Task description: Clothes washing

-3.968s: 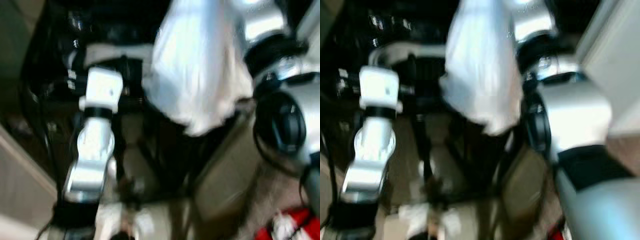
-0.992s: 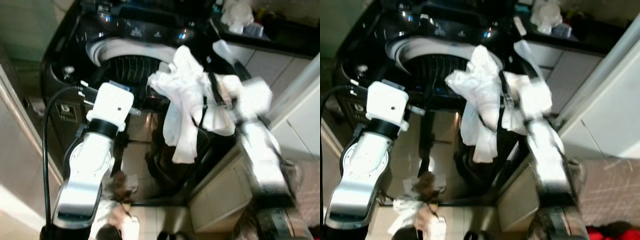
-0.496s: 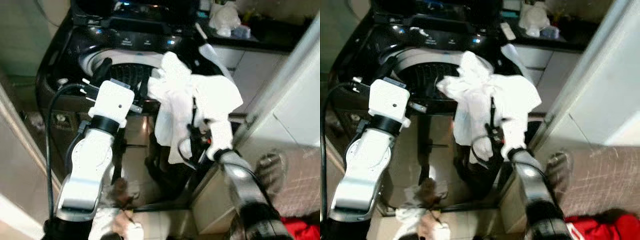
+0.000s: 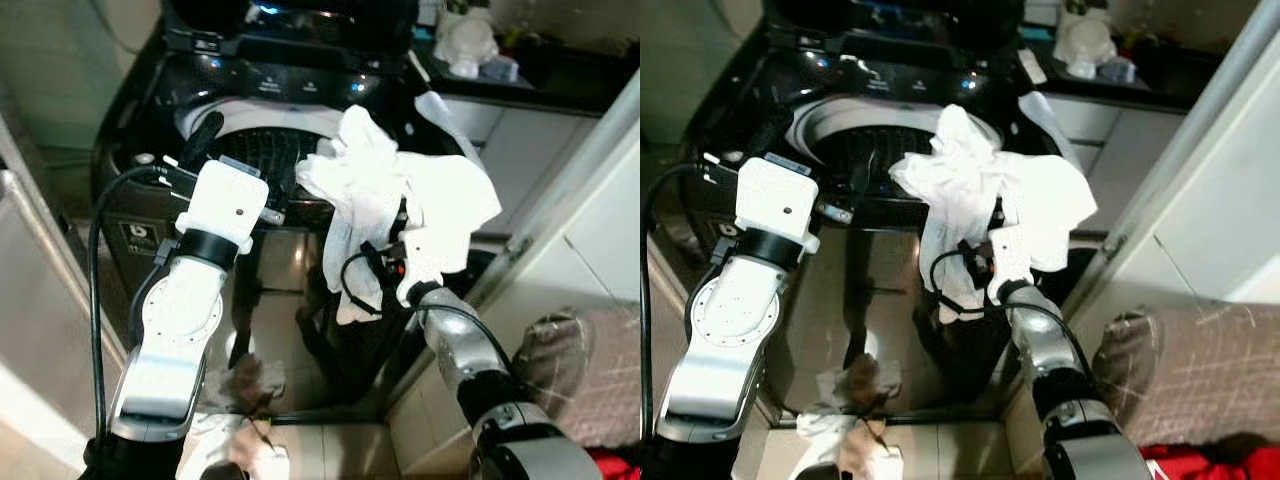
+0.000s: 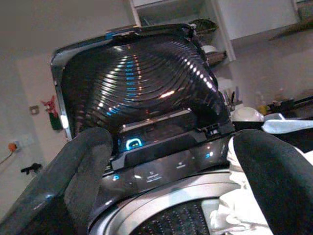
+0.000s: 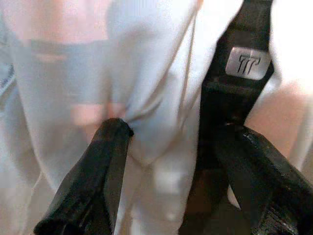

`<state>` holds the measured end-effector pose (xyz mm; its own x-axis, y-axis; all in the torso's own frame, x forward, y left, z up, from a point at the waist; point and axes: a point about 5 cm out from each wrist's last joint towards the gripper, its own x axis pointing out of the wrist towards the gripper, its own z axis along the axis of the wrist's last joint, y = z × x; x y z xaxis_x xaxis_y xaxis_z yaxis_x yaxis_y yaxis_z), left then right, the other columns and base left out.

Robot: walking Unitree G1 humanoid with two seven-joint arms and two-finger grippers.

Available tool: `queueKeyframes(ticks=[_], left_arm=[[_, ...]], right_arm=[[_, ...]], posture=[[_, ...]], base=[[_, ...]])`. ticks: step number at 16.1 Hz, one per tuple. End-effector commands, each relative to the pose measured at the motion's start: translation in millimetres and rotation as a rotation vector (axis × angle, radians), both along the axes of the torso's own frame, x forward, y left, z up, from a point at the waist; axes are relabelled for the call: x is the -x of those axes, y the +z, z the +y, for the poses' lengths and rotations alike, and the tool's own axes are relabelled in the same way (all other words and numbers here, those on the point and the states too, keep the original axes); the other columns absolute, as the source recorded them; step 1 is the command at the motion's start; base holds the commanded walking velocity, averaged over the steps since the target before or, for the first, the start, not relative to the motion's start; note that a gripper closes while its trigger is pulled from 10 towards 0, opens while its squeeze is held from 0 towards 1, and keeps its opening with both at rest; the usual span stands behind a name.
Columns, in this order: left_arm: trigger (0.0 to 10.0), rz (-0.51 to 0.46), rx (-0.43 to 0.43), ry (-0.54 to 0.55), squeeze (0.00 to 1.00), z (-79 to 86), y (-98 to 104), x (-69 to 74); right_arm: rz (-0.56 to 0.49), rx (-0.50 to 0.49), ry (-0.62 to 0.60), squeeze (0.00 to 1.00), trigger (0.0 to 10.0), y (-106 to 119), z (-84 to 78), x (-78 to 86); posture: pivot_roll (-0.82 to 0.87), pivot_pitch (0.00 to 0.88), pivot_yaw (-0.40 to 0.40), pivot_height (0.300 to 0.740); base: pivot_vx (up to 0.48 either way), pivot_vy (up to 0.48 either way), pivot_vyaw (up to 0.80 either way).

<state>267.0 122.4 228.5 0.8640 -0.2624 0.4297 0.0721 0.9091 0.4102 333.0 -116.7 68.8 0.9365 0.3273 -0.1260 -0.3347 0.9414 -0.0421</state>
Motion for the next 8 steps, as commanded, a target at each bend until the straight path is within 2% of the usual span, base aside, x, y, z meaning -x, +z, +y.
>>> queueKeyframes(ticks=[1,3,6,8], left_arm=[[10.0,-0.008,0.000,-0.008,0.00,-2.8,2,1.6],[10.0,-0.013,0.001,-0.012,0.00,-4.2,3,1.5],[10.0,-0.015,0.008,-0.018,0.00,-6.3,4,5.3],[10.0,-0.012,0.010,-0.019,0.00,-5.3,5,8.1]], right_arm=[[-0.127,0.006,-0.007,0.00,10.0,29,2.6,-15.0],[-0.158,-0.022,-0.003,0.00,10.0,45,8.2,-23.7],[-0.051,-0.062,0.019,0.00,10.0,43,19.1,-25.5],[-0.124,-0.069,0.030,0.00,10.0,53,22.4,-21.6]], posture=[[0.14,0.020,-0.120,0.740],[0.13,0.037,-0.120,0.740],[0.11,0.083,-0.114,0.740],[0.10,0.107,-0.100,0.740]], base=[[0.000,0.000,0.00],[0.000,0.000,0.00],[0.000,0.000,0.00],[0.000,0.000,0.00]])
